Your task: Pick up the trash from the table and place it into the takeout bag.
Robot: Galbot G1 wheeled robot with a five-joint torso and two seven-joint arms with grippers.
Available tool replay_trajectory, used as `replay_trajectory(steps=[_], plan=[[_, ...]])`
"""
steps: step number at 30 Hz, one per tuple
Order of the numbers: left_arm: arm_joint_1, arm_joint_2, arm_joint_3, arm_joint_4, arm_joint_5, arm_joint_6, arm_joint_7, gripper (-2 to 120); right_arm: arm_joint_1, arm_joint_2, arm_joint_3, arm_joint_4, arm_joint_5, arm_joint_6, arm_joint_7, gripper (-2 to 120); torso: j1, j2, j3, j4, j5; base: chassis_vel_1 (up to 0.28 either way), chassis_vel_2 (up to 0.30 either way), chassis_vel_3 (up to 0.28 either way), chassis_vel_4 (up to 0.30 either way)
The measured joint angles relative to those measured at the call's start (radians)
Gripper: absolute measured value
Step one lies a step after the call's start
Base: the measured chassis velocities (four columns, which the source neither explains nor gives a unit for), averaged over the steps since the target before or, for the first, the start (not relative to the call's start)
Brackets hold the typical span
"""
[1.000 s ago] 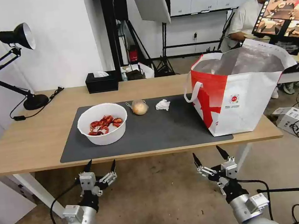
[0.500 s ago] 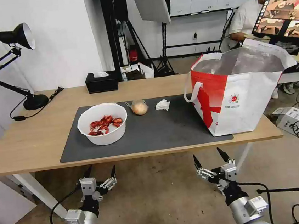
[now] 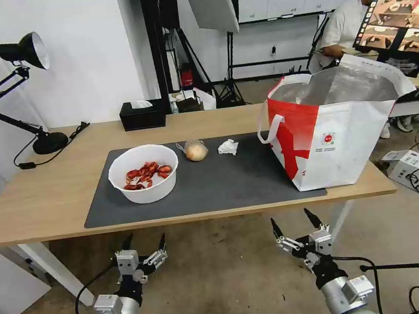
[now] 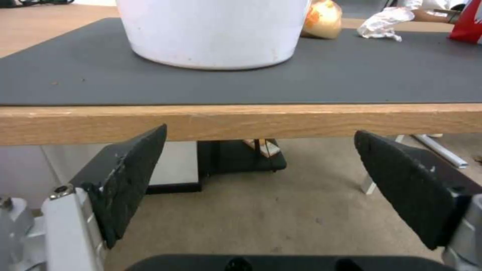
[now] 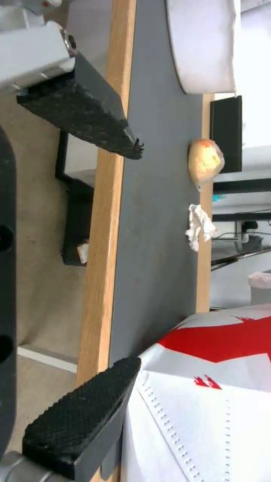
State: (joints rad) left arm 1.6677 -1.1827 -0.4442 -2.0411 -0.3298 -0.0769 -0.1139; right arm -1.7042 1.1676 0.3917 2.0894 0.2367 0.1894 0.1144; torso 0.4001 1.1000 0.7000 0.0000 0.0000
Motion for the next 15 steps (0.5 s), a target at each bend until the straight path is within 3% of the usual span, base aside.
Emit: replay_trajectory(steps=[15], plan=[[-0.003,0.004,0.002,0.001,-0.002,0.000,0.002,100,0.003,0.000,-0.001,0.000,0.001,0.000,0.001,100,0.000,0.000,0.000,0.0000,0.0000,0.000,0.000,0.000,0.000]])
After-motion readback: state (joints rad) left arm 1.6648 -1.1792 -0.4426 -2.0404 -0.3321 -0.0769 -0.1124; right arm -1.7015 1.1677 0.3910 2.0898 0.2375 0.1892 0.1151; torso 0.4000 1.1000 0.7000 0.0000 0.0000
